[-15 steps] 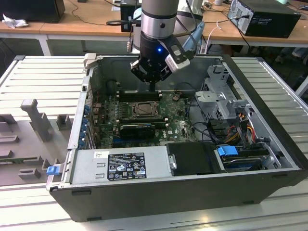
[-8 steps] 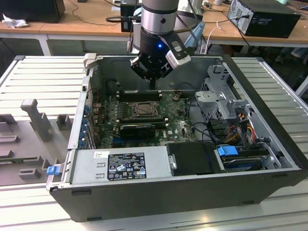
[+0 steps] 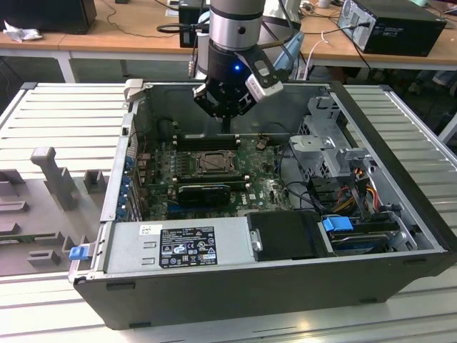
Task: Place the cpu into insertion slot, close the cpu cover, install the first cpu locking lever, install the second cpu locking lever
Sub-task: 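Install the second cpu locking lever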
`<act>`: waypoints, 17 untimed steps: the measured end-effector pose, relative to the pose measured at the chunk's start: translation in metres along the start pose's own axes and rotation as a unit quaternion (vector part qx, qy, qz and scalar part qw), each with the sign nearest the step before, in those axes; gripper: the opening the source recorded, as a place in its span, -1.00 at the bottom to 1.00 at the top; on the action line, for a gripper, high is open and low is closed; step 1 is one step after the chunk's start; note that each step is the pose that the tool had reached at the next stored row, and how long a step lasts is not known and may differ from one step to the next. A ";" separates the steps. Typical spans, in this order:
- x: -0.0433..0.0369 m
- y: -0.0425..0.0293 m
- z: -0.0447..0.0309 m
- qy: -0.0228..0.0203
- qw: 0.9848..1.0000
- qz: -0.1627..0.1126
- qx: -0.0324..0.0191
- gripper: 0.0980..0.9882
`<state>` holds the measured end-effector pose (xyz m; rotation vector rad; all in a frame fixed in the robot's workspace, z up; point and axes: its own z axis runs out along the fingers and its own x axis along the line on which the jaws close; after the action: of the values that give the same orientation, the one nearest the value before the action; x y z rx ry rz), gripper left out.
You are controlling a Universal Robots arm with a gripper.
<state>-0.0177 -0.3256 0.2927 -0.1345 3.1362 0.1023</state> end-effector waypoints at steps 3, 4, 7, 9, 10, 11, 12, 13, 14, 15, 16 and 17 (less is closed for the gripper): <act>0.0004 -0.0008 -0.0003 0.000 1.000 0.000 0.000 -0.98; 0.0005 -0.0022 -0.0003 0.000 1.000 0.000 0.000 -0.98; 0.0009 -0.0073 -0.0006 0.000 1.000 0.000 -0.001 -0.98; 0.0012 -0.0109 -0.0006 0.000 1.000 0.000 -0.001 -0.98; 0.0013 -0.0122 -0.0005 0.000 1.000 0.000 -0.001 -0.98; 0.0014 -0.0129 -0.0005 0.000 1.000 0.000 -0.001 -0.98; 0.0020 -0.0131 -0.0005 0.000 1.000 0.000 -0.001 -0.98; 0.0024 -0.0131 -0.0004 0.000 1.000 0.000 -0.001 -0.98; 0.0026 -0.0134 -0.0005 0.000 1.000 0.000 -0.001 -0.98; 0.0027 -0.0138 -0.0005 0.000 1.000 0.000 -0.001 -0.98; 0.0028 -0.0146 -0.0006 0.000 1.000 0.000 -0.001 -0.98; 0.0029 -0.0153 -0.0005 0.000 1.000 0.000 -0.001 -0.98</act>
<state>-0.0193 -0.3411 0.2922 -0.1342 3.1360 0.1052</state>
